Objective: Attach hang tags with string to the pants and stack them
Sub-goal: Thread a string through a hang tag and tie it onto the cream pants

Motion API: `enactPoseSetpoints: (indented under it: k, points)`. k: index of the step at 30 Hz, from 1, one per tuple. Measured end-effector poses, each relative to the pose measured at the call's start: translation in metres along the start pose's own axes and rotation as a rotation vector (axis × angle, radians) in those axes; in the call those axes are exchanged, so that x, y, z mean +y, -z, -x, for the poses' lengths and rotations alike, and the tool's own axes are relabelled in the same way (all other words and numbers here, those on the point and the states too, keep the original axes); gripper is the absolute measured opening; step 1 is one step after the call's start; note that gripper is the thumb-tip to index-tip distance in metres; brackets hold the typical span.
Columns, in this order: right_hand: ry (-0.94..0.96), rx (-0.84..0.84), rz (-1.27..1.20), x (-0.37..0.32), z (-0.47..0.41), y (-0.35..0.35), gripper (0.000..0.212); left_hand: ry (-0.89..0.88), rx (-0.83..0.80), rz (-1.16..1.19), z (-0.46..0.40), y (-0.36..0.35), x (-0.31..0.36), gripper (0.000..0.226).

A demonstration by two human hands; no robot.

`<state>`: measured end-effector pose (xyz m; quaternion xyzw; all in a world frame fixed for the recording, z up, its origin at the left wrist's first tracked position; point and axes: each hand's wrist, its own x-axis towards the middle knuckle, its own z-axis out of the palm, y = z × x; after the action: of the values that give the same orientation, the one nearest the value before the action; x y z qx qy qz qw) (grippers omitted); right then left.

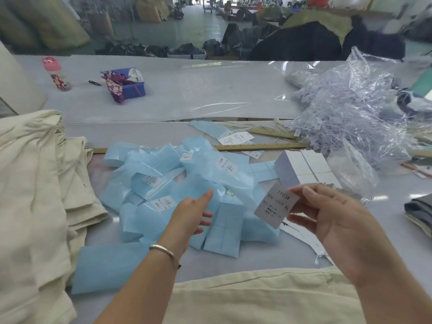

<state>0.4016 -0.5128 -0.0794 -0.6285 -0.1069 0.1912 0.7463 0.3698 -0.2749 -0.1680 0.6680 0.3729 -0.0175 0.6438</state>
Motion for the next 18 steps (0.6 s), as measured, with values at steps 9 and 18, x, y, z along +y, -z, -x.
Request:
enactPoseSetpoints:
  k: [9, 18]
  points:
    - [-0.192, -0.012, 0.055, -0.011, 0.016, 0.021, 0.032, -0.456, -0.155, -0.115, 0.105, -0.050, 0.012, 0.034]
    - [-0.085, 0.197, 0.223, 0.017, 0.022, 0.117, 0.016, -0.418, -0.041, 0.046, 0.128, -0.137, -0.007, 0.026]
